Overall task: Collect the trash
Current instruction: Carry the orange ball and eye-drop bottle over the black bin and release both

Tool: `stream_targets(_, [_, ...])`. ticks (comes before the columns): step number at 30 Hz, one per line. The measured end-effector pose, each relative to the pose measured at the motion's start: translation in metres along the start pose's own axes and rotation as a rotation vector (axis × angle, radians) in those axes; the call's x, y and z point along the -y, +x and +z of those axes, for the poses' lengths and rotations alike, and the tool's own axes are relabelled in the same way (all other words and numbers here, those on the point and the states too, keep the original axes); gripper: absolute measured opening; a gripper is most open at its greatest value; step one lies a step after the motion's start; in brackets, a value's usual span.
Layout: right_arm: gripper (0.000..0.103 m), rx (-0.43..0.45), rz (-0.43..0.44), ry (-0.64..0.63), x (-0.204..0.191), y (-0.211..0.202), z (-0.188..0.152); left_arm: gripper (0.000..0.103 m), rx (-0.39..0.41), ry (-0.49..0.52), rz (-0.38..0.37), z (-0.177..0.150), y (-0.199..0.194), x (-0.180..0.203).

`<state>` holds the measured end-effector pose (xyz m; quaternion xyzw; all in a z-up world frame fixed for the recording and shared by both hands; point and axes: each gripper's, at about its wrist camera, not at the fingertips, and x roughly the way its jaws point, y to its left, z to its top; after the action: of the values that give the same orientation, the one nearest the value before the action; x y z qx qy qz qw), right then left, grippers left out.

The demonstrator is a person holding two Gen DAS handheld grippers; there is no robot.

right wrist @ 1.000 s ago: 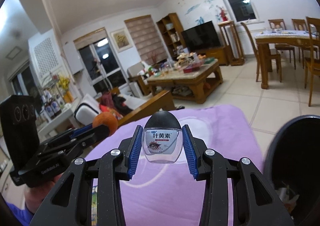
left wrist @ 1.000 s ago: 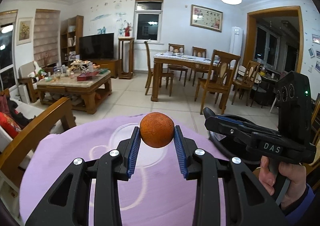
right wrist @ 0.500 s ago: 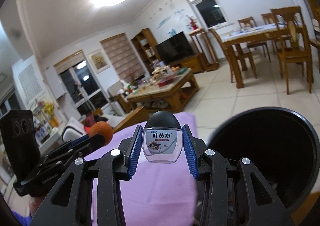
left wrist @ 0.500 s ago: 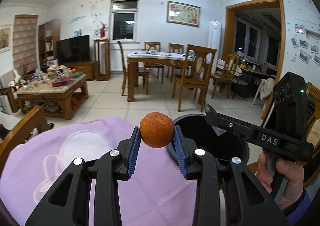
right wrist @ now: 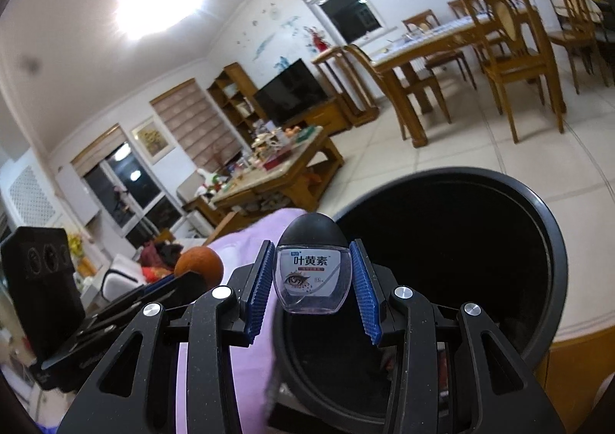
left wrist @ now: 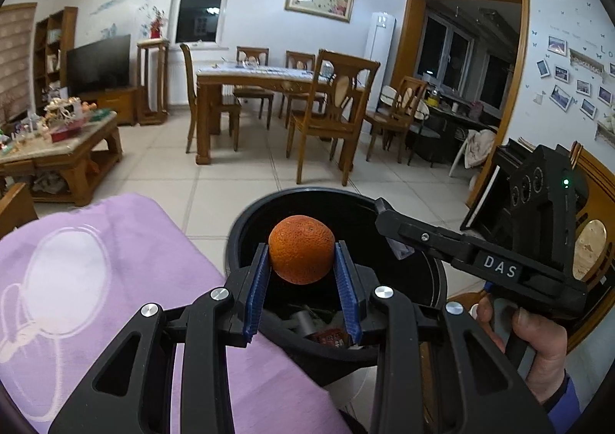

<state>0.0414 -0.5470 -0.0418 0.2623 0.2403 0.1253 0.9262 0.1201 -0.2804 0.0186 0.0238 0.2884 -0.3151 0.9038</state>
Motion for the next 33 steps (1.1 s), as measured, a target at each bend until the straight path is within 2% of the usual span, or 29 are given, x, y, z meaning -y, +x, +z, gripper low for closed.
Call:
stream_targets(13, [0.040,-0.006,-0.044,0.076,0.040,0.004,-0.014,0.034,-0.061,0.056,-0.016,-0.007,0.030,0.038])
stream_targets(33, [0.041,-0.007,-0.077,0.100,0.028,0.012,-0.022,0.037,-0.091,0.095,-0.010,-0.004,0.037,0.044])
